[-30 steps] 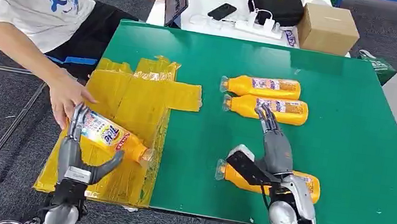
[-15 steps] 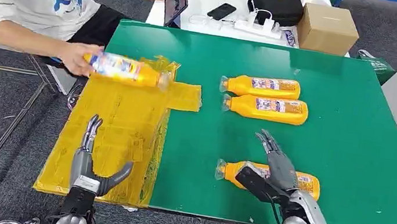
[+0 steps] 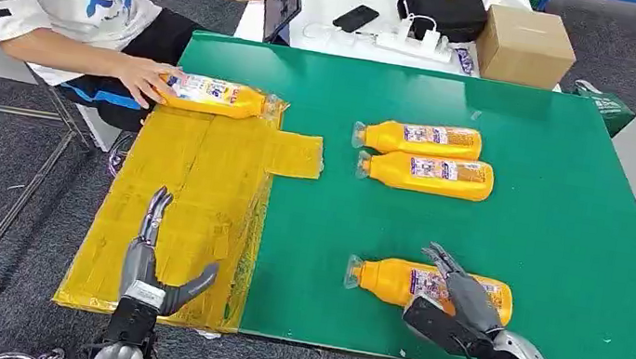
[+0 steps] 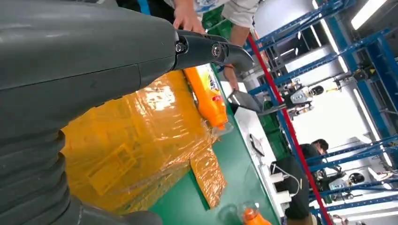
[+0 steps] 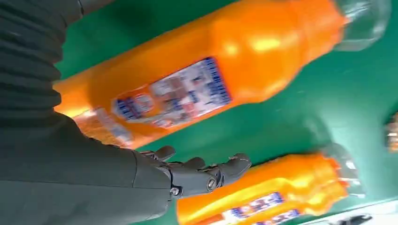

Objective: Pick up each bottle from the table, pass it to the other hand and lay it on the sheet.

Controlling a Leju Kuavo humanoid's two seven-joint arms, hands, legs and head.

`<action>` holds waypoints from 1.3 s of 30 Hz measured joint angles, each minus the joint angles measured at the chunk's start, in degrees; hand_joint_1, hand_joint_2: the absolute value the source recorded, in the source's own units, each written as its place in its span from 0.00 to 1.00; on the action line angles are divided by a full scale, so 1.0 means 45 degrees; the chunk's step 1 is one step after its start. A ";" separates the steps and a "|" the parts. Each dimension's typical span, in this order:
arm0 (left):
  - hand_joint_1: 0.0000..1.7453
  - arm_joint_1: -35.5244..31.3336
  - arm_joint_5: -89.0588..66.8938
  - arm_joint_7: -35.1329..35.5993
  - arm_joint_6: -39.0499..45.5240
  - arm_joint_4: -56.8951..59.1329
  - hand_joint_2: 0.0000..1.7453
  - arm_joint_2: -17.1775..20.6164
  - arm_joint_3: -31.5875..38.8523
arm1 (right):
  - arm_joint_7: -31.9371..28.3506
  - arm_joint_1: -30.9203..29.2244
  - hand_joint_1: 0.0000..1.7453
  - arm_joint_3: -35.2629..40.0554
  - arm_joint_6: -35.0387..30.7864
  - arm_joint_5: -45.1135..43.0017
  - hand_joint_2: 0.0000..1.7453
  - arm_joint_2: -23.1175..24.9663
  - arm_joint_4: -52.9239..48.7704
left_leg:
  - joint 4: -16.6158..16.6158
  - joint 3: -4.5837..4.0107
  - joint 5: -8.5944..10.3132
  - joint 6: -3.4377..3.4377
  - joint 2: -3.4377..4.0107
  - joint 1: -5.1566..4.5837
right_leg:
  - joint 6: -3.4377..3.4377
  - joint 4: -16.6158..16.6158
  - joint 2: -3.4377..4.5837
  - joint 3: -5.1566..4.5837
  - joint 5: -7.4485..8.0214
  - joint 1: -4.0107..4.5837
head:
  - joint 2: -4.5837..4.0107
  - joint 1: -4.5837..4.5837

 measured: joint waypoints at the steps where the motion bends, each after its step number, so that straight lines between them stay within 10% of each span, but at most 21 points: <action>1: 0.00 -0.0011 0.0019 0.0000 -0.0024 0.0048 1.00 0.0000 -0.0009 | 0.0091 0.0053 0.00 -0.0034 0.0048 0.0053 1.00 -0.0111 -0.0048 | 0.0000 0.0001 -0.0001 0.0000 0.0001 0.0000 | 0.0000 0.0000 0.0000 -0.0001 0.0000 -0.0001 | 0.0000 -0.0005; 39: 0.00 -0.0662 0.0306 0.0437 -0.0651 0.1239 1.00 0.0000 -0.0107 | 0.1582 -0.0450 0.00 -0.0461 -0.0467 0.2628 1.00 0.0272 0.1700 | 0.0000 0.0017 0.0001 0.0002 -0.0005 0.0000 | 0.0000 -0.0002 -0.0001 0.0017 0.0000 0.0001 | 0.0000 0.0000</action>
